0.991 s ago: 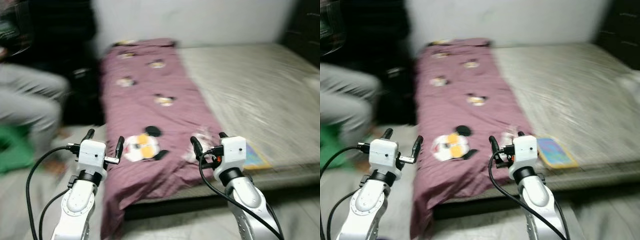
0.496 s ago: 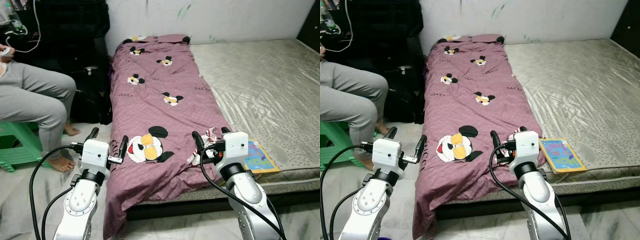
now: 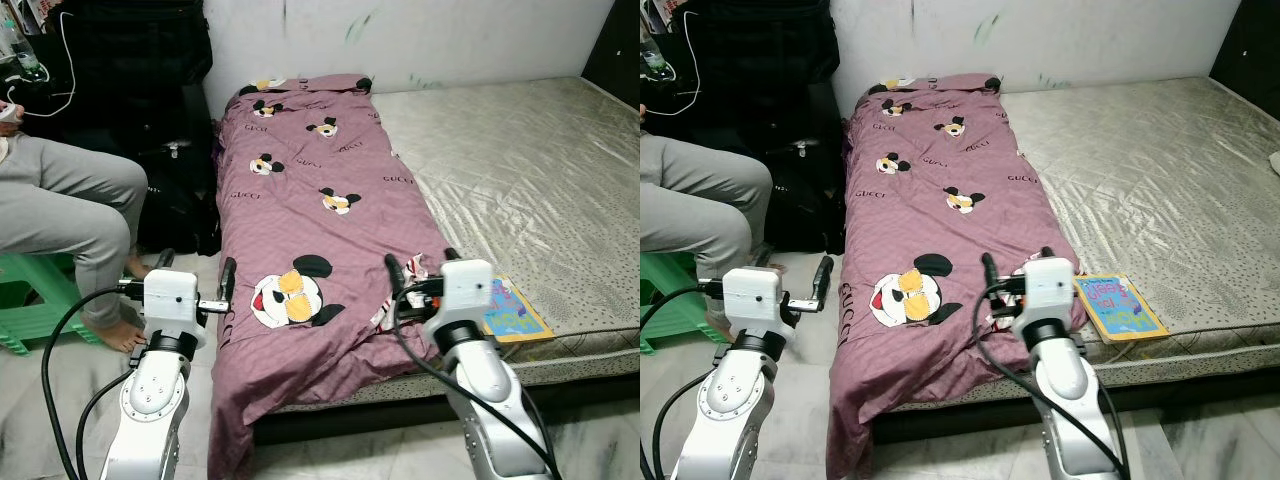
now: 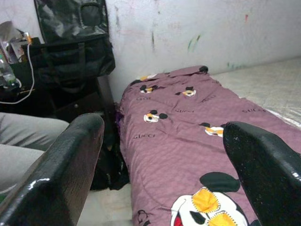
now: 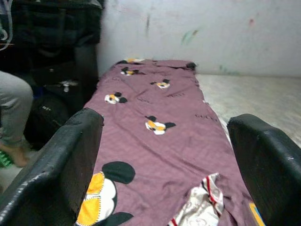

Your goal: Clean up the room

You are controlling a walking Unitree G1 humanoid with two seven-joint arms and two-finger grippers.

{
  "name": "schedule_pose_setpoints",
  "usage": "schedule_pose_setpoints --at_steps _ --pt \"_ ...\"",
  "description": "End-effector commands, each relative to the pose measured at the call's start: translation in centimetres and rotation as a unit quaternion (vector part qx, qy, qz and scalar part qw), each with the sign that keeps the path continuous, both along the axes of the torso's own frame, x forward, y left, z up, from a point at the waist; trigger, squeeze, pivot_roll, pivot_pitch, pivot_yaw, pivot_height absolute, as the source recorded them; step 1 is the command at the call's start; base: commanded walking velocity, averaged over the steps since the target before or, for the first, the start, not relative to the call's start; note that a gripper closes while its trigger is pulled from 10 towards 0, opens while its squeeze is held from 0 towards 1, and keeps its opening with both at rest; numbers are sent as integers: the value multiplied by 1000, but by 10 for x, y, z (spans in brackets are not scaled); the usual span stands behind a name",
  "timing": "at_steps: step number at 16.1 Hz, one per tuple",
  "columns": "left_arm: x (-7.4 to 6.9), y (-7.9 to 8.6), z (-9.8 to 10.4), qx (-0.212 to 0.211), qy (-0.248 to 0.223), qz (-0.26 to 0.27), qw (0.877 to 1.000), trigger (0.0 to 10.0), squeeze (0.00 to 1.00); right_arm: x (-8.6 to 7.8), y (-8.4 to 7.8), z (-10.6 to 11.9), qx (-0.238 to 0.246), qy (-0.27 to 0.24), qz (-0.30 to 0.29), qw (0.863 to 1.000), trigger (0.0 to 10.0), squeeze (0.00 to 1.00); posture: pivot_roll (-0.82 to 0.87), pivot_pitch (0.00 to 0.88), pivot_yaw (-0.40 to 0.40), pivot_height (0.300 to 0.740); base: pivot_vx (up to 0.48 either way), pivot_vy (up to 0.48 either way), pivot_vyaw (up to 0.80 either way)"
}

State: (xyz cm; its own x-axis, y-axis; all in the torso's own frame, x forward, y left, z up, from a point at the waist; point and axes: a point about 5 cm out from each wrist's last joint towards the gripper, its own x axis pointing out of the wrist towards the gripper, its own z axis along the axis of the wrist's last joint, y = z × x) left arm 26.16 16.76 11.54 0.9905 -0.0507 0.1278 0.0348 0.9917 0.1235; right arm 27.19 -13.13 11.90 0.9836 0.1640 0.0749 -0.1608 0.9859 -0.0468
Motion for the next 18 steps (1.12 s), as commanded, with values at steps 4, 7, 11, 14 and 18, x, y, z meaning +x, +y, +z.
schedule_pose_setpoints --at_steps 4,7,11,14,18 --pt "1 -4 -1 -12 3 -12 1000 10000 0 8 1 0 -4 -2 3 1000 10000 0 -44 0 33 740 0 0 200" --pt "0 -5 -2 -15 5 -16 1000 10000 0 8 3 -1 -5 -5 3 1000 10000 0 -46 0 32 740 0 0 0" --pt "0 -5 -3 -16 7 -20 1000 10000 0 7 0 -1 -7 -4 1 1000 10000 0 -48 0 30 740 263 0 0" --pt "-1 -5 -4 -17 9 -21 1000 10000 0 8 0 -1 -9 -6 1 1000 10000 0 -47 0 27 740 274 0 0" --pt "-1 -5 -4 -16 9 -22 1000 10000 0 8 1 -2 -10 -4 3 1000 10000 0 -47 0 27 740 293 0 0"
